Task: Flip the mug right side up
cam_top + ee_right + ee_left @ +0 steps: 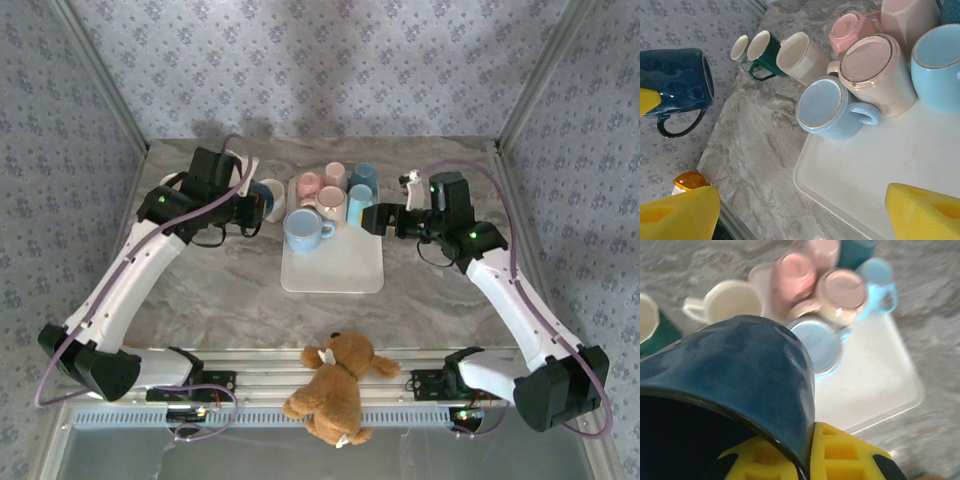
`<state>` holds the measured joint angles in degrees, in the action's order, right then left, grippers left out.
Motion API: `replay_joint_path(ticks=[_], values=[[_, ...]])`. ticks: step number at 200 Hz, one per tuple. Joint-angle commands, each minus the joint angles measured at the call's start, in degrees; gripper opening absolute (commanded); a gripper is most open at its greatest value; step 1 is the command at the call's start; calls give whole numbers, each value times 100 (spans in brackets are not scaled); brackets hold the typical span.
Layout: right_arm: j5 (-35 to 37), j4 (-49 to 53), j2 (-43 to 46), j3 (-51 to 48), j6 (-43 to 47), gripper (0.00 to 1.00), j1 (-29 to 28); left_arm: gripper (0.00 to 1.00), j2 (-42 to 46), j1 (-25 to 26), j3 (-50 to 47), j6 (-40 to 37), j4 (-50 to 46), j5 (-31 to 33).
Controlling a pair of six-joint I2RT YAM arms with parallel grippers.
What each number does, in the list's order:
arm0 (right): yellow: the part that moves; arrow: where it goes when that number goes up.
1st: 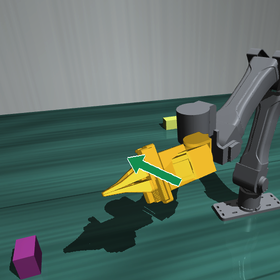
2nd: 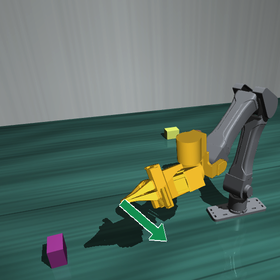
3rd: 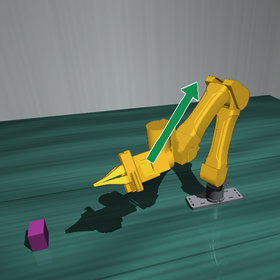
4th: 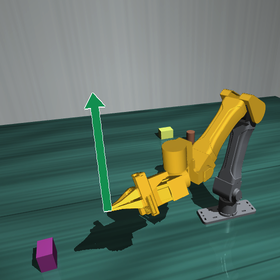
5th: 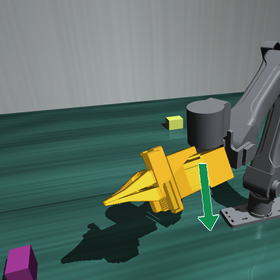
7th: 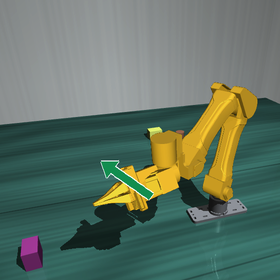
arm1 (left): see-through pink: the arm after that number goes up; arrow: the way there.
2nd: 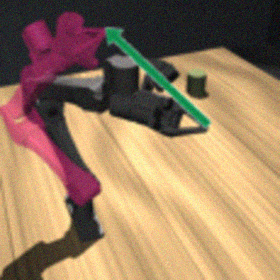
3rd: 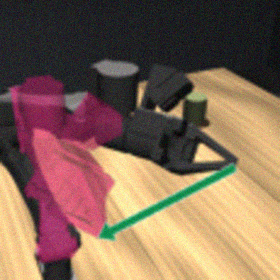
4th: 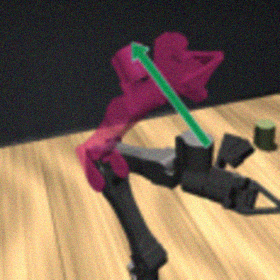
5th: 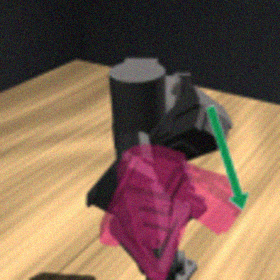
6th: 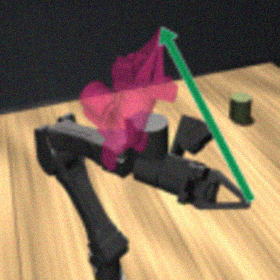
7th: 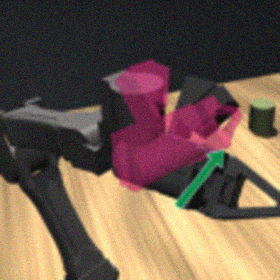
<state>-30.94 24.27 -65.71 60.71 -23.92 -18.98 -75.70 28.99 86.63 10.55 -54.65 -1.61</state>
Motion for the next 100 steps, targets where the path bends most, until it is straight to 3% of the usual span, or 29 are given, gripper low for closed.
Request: replay_joint_path(ticks=[1,25,100], values=[[-196,133,-128,248,165,87,35,0,-275,-28,303,-373,-812,1044],[-306,113,-221,264,144,86,35,0,-548,-312,285,-650,-1086,1616],[-411,119,-231,167,164,86,95,0,-1355,-2253,319,-905,-1102,1003]])
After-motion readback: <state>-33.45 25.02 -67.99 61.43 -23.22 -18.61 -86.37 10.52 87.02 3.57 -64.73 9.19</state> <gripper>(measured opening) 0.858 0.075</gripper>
